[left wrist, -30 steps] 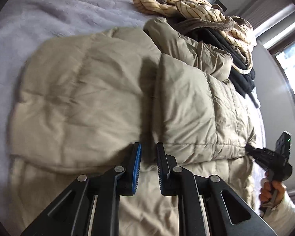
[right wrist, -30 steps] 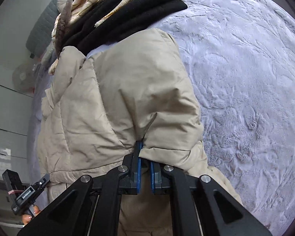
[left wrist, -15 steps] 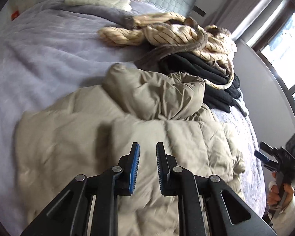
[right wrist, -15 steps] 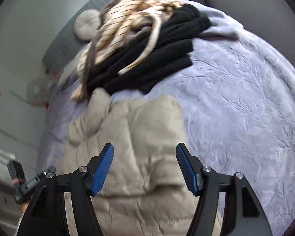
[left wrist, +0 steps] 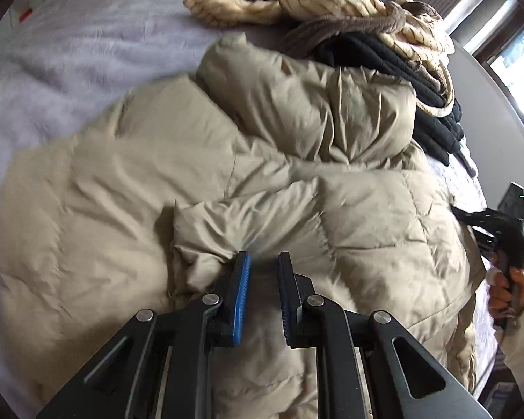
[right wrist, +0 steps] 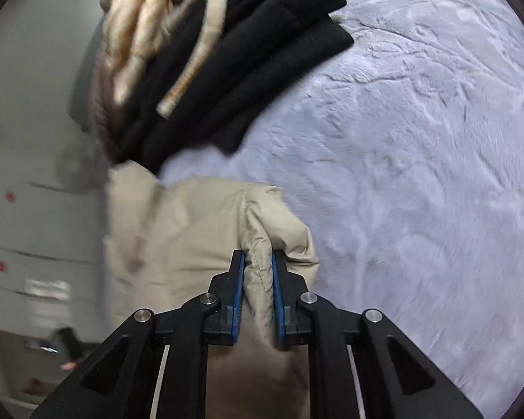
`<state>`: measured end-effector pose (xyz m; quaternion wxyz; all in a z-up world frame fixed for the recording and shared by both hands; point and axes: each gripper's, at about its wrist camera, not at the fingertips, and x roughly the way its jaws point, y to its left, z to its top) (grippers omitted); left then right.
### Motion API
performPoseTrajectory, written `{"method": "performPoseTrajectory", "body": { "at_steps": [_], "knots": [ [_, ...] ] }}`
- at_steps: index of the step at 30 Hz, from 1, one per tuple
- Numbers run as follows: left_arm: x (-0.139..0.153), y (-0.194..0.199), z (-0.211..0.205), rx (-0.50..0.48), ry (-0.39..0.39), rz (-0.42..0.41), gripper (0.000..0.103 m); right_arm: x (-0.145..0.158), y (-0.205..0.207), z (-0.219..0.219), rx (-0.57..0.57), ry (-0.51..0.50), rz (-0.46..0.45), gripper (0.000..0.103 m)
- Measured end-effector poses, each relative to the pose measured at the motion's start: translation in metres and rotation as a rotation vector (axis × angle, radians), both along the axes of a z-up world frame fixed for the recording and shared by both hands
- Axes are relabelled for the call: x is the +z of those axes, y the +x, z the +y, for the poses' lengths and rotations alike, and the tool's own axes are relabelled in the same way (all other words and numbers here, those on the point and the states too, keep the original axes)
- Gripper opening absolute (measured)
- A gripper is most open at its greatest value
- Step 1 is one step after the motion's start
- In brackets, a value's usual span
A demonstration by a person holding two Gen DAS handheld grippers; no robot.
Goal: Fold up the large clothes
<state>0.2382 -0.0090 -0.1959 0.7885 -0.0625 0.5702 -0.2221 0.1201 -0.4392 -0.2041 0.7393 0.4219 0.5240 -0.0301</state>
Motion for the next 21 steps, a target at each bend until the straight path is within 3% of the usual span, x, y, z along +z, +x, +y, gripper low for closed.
{"method": "performPoseTrajectory", "body": {
  "at_steps": [3, 6, 7, 10, 13, 17, 19, 21],
  "knots": [
    [-0.004, -0.002, -0.005, 0.010, -0.001, -0.009, 0.018, -0.002, -0.009, 0.000, -0.057, -0.052, 0.021, 0.024],
    [-0.003, -0.003, -0.007, 0.006, 0.011, -0.018, 0.018, 0.023, -0.018, 0.010, -0.069, -0.191, 0.049, 0.026],
    [-0.003, -0.003, -0.006, 0.004, 0.010, -0.018, 0.018, 0.039, -0.024, 0.018, -0.054, -0.269, 0.044, 0.026],
    [-0.003, -0.002, -0.005, 0.008, -0.002, -0.013, 0.018, 0.076, -0.041, 0.041, -0.004, -0.379, -0.007, 0.026],
    [-0.003, -0.002, -0.006, 0.010, 0.001, -0.021, 0.018, 0.092, -0.055, 0.066, 0.078, -0.419, -0.051, 0.026],
    [-0.004, -0.003, -0.008, 0.004, 0.014, -0.047, 0.018, 0.059, -0.062, 0.089, 0.186, -0.451, 0.020, 0.025],
    [-0.005, -0.001, -0.011, -0.012, 0.018, -0.061, 0.018, 0.032, -0.060, 0.086, 0.163, -0.412, 0.052, 0.022],
    [-0.004, 0.003, -0.012, -0.025, 0.025, -0.069, 0.018, 0.026, -0.056, 0.084, 0.131, -0.405, 0.057, 0.021]
  ]
}}
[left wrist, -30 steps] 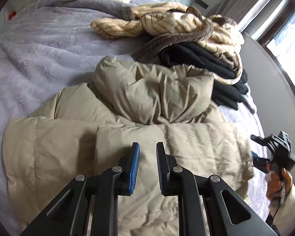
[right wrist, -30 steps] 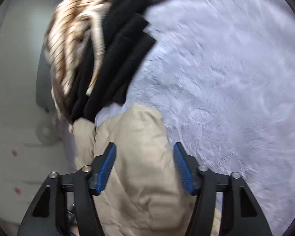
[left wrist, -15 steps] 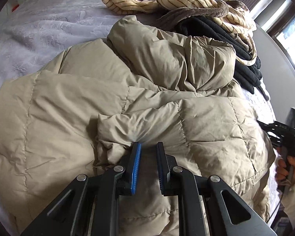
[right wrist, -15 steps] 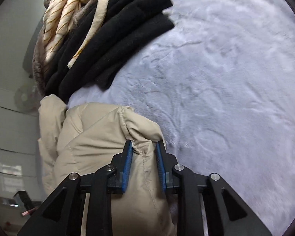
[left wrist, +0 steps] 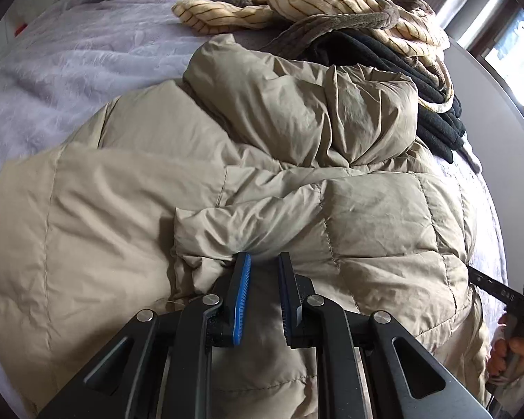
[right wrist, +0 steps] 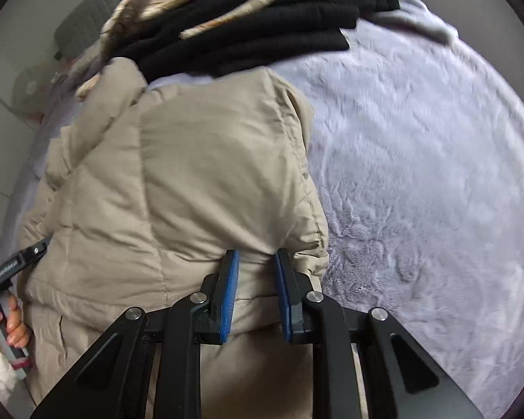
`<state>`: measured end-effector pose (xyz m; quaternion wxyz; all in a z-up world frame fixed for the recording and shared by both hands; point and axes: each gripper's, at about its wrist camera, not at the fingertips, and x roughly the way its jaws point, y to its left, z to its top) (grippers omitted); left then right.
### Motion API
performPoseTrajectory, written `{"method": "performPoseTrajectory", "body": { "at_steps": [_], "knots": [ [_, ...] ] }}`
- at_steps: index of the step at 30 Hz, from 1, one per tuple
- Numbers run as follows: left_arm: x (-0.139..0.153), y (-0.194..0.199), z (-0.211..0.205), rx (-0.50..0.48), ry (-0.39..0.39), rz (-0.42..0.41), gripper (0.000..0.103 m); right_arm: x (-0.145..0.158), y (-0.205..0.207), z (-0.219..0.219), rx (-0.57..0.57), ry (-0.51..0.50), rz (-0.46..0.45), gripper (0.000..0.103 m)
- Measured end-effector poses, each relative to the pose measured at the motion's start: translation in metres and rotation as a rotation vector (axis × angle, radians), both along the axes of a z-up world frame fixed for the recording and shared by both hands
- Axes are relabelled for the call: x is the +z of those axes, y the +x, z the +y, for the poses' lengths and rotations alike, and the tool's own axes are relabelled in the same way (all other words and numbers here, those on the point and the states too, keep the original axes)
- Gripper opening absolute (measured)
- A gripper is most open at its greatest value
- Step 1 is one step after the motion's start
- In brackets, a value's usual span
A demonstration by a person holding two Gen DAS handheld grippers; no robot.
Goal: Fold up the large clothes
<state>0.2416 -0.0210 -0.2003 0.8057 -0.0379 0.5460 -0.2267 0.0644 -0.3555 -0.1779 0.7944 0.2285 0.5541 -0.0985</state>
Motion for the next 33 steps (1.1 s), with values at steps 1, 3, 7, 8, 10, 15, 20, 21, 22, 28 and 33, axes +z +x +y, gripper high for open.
{"method": "performPoseTrajectory", "body": {
  "at_steps": [1, 3, 7, 8, 10, 15, 20, 21, 22, 28, 33],
  "knots": [
    [0.001, 0.002, 0.000, 0.000, 0.002, -0.002, 0.018, 0.001, 0.002, 0.001, -0.006, -0.011, 0.002, 0.022],
    [0.006, 0.004, 0.004, 0.013, 0.004, -0.003, 0.018, 0.005, 0.004, 0.003, -0.003, -0.027, 0.010, 0.022],
    [0.028, -0.001, 0.023, 0.078, 0.024, -0.031, 0.018, 0.021, -0.001, 0.005, -0.003, -0.022, 0.004, 0.024],
    [0.032, -0.004, 0.027, 0.082, 0.036, -0.038, 0.018, 0.029, -0.005, 0.004, -0.007, -0.024, -0.005, 0.025],
    [0.042, -0.014, 0.037, 0.080, 0.049, -0.050, 0.018, 0.040, -0.013, 0.006, -0.010, -0.030, -0.015, 0.025],
    [0.050, -0.047, 0.059, 0.088, 0.087, -0.026, 0.018, 0.051, -0.037, 0.014, -0.023, 0.013, -0.012, 0.026],
    [0.049, -0.086, 0.066, 0.104, 0.113, 0.018, 0.018, 0.057, -0.066, 0.026, -0.015, 0.061, 0.019, 0.034],
    [0.049, -0.095, 0.066, 0.107, 0.124, 0.027, 0.018, 0.058, -0.070, 0.029, -0.010, 0.069, 0.023, 0.036],
    [0.049, -0.101, 0.065, 0.110, 0.132, 0.034, 0.018, 0.059, -0.075, 0.032, -0.005, 0.074, 0.028, 0.040],
    [0.060, -0.138, 0.064, 0.135, 0.164, 0.064, 0.084, 0.068, -0.094, 0.046, 0.020, 0.112, 0.057, 0.055],
    [0.076, -0.160, 0.065, 0.163, 0.161, 0.080, 0.090, 0.083, -0.107, 0.049, 0.033, 0.141, 0.067, 0.068]
  ]
}}
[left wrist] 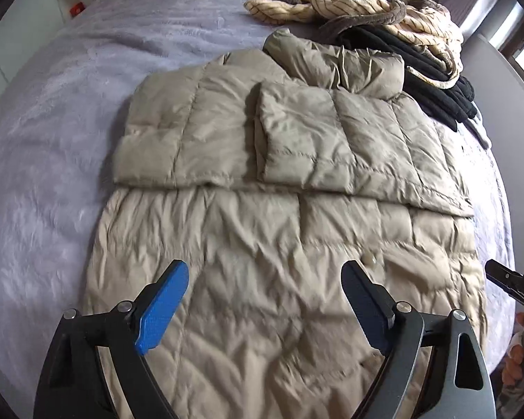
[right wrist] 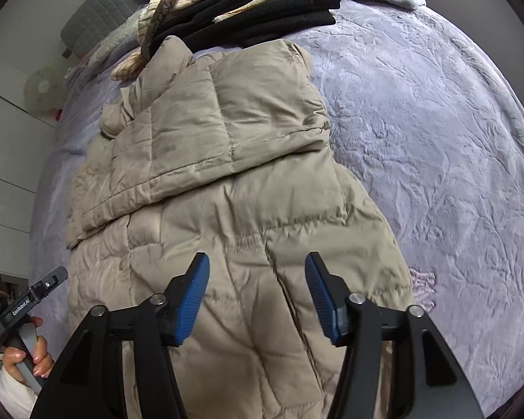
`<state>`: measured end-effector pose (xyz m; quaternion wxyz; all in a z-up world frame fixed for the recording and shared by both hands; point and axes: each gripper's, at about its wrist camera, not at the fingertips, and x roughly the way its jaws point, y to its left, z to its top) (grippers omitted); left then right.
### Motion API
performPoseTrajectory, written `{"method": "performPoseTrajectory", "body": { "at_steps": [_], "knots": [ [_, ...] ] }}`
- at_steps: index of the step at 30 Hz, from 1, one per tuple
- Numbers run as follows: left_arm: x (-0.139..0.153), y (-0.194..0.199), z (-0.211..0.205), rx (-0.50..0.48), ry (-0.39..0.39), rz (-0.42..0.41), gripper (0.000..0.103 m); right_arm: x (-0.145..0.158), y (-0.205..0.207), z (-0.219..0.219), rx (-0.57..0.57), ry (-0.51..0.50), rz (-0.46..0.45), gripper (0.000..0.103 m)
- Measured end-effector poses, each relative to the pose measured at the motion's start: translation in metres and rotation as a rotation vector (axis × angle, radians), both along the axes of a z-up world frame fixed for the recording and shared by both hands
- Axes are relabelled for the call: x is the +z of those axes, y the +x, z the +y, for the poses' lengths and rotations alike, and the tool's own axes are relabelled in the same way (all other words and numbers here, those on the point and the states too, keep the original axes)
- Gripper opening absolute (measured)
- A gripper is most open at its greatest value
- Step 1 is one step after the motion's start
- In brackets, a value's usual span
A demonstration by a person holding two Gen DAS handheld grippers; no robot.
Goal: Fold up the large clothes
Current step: 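Open both grippers and lift them away from the folded jacket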
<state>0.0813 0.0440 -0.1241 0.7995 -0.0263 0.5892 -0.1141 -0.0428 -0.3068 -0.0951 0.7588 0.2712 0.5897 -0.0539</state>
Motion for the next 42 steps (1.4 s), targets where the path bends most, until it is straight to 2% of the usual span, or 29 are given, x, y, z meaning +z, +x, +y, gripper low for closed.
{"method": "performPoseTrajectory", "body": {
  "at_steps": [3, 4, 6, 9, 11, 12, 13, 16, 20, 23, 27, 34, 42],
  "knots": [
    [0.011, -0.015, -0.004, -0.004, 0.017, 0.000, 0.090, 0.009, -0.006, -0.001, 0.011, 0.014, 0.007, 0.070],
    [0.015, -0.019, -0.004, -0.003, 0.020, -0.003, 0.090, 0.012, -0.008, 0.000, 0.014, 0.015, 0.006, 0.076],
    [0.023, -0.028, -0.006, 0.002, 0.025, -0.006, 0.103, 0.022, -0.013, -0.002, 0.022, 0.021, -0.004, 0.084],
    [0.036, -0.040, -0.008, 0.010, 0.029, -0.023, 0.103, 0.034, -0.020, -0.004, 0.031, 0.034, -0.019, 0.084],
    [0.041, -0.046, -0.011, 0.017, 0.042, -0.015, 0.103, 0.039, -0.024, -0.005, 0.035, 0.035, -0.028, 0.088],
    [0.043, -0.050, -0.012, 0.021, 0.044, -0.008, 0.103, 0.042, -0.026, -0.005, 0.042, 0.036, -0.030, 0.098],
    [0.045, -0.054, -0.013, 0.026, 0.046, -0.002, 0.103, 0.044, -0.028, -0.005, 0.046, 0.032, -0.038, 0.103],
    [0.050, -0.064, -0.014, 0.056, 0.085, 0.005, 0.103, 0.051, -0.030, -0.005, 0.061, 0.024, -0.068, 0.103],
    [0.052, -0.077, -0.008, 0.103, 0.128, -0.002, 0.103, 0.050, -0.036, -0.005, 0.074, 0.072, -0.060, 0.103],
    [0.051, -0.088, -0.002, 0.115, 0.088, 0.041, 0.103, 0.048, -0.042, -0.003, 0.107, 0.092, -0.013, 0.103],
    [0.055, -0.102, 0.004, 0.131, 0.061, 0.059, 0.103, 0.049, -0.053, -0.006, 0.094, 0.125, 0.000, 0.103],
    [0.047, -0.113, 0.022, 0.106, 0.041, 0.063, 0.103, 0.042, -0.078, -0.003, 0.003, 0.179, 0.037, 0.103],
    [0.024, -0.146, 0.060, 0.077, -0.001, 0.105, 0.103, 0.026, -0.135, 0.018, -0.132, 0.239, 0.071, 0.103]
  ]
}}
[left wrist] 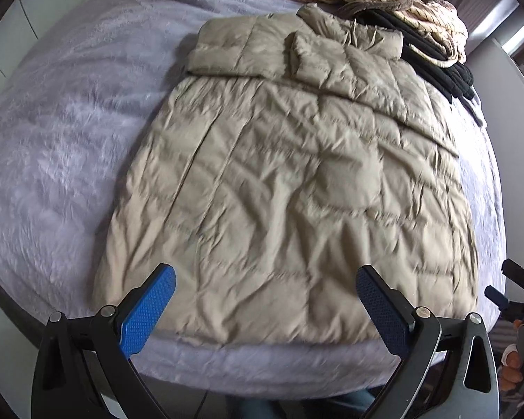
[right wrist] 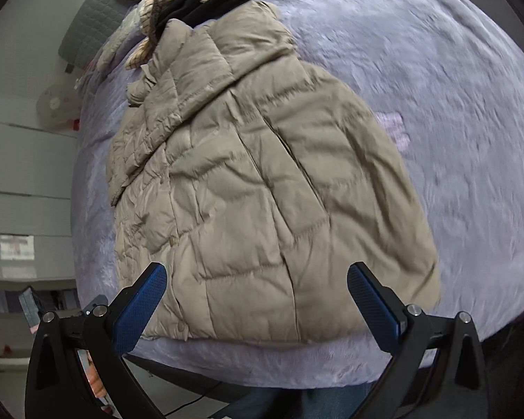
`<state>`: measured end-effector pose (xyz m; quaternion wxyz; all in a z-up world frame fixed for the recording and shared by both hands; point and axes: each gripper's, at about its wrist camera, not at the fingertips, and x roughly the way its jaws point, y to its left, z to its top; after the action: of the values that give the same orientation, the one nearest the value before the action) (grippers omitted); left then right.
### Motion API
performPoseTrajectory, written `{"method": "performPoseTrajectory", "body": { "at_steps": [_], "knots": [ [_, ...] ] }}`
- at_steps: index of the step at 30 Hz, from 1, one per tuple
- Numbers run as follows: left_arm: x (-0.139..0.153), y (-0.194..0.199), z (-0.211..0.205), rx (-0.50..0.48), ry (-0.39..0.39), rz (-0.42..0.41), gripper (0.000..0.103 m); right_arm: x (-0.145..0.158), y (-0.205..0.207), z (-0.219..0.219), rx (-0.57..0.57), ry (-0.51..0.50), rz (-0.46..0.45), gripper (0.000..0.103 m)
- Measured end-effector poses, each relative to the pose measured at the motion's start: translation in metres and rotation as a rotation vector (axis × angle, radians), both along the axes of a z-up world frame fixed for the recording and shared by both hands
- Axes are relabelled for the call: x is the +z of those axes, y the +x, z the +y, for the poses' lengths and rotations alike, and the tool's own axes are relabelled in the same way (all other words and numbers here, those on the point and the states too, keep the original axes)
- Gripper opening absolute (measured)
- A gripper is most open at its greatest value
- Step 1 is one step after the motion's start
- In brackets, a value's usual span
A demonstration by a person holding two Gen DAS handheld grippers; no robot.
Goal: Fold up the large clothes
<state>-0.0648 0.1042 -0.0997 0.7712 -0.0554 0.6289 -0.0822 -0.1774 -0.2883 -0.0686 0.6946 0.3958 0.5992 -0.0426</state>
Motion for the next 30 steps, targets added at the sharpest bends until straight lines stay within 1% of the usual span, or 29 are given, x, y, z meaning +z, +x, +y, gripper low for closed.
{"method": "performPoseTrajectory", "body": {
  "at_steps": [2, 6, 10, 14, 16, 18, 25, 30],
  "knots": [
    [-0.005, -0.007, 0.013, 0.001, -0.015, 0.012, 0.103, -0.010, -0.019, 0.006, -0.056, 0.049, 0.015, 0.103],
    [-0.021, -0.019, 0.043, 0.038, -0.074, 0.062, 0.103, -0.025, -0.043, 0.013, -0.150, 0.134, 0.035, 0.103],
    [-0.041, -0.028, 0.069, 0.090, -0.162, 0.118, 0.103, -0.034, -0.056, 0.017, -0.193, 0.158, 0.052, 0.103],
    [-0.064, -0.036, 0.083, 0.137, -0.256, 0.176, 0.103, -0.048, -0.065, 0.018, -0.241, 0.191, 0.078, 0.103],
    [-0.075, -0.038, 0.085, 0.141, -0.291, 0.208, 0.103, -0.054, -0.068, 0.017, -0.262, 0.206, 0.092, 0.103],
    [-0.082, -0.040, 0.083, 0.133, -0.315, 0.219, 0.103, -0.060, -0.072, 0.016, -0.277, 0.212, 0.104, 0.103],
    [-0.089, -0.026, 0.072, 0.118, -0.382, 0.200, 0.103, -0.065, -0.068, 0.012, -0.326, 0.216, 0.091, 0.103],
    [-0.089, -0.016, 0.061, 0.095, -0.384, 0.190, 0.103, -0.068, -0.063, 0.008, -0.353, 0.214, 0.085, 0.103]
  ]
}}
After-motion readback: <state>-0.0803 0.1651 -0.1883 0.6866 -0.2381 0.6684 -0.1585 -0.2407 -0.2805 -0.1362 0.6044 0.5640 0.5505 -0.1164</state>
